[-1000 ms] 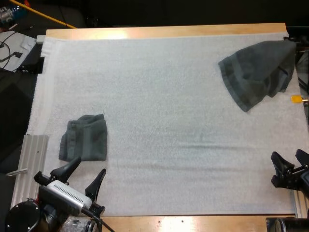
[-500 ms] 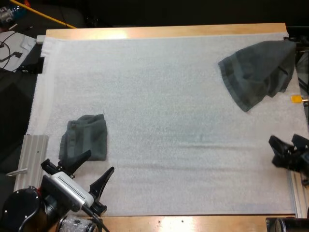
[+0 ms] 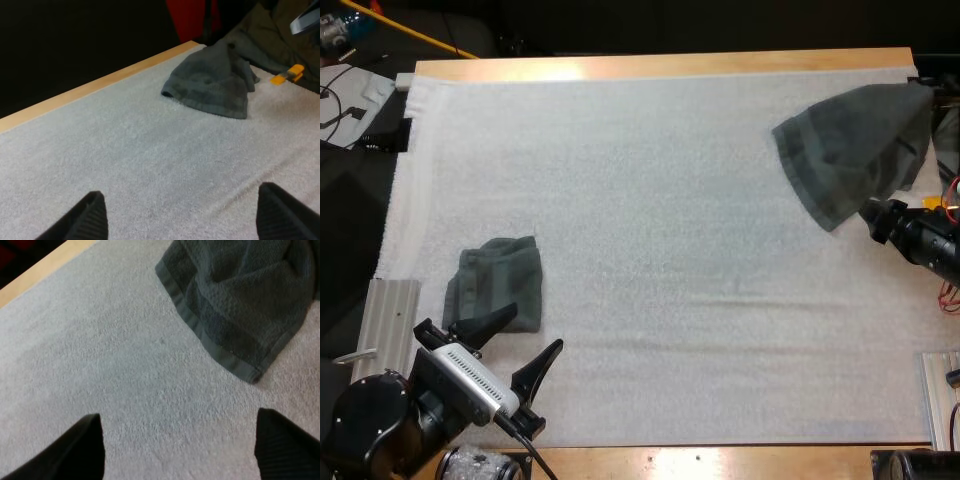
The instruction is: Pick towel from pile, fold and stack
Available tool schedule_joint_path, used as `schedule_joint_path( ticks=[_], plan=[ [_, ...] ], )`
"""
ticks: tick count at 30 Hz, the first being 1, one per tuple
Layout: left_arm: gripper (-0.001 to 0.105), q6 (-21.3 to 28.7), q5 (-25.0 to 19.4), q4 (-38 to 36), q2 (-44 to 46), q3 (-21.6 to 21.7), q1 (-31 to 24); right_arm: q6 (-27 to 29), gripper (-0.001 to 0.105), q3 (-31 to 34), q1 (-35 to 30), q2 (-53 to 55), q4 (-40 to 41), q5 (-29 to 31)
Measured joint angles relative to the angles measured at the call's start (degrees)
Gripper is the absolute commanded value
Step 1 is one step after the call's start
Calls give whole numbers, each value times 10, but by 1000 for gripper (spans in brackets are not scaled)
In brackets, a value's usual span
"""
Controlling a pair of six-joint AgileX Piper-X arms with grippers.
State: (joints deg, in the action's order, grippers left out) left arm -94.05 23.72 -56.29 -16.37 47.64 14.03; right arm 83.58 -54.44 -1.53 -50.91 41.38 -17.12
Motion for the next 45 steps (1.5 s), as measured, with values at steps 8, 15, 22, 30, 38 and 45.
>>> schedule_joint_path(
  ticks=[8, 15, 22, 30, 38, 45],
  plan=[
    [60, 0, 2, 2, -2, 0, 0, -93, 62, -31, 4, -117, -71, 8],
    [60, 0, 2, 3, -2, 0, 0, -184, 62, -32, 11, -276, -147, 18],
    [60, -1, 2, 3, -2, 0, 0, -237, 62, -32, 41, -372, -208, 36],
    [60, -2, 2, 2, -2, 0, 0, -257, 62, -34, 50, -410, -234, 47],
    [60, -2, 2, 1, -2, 0, 0, -266, 62, -33, 49, -456, -260, 64],
    [60, -2, 2, 1, -2, 0, 0, -278, 47, -35, 48, -477, -290, 62]
  ],
)
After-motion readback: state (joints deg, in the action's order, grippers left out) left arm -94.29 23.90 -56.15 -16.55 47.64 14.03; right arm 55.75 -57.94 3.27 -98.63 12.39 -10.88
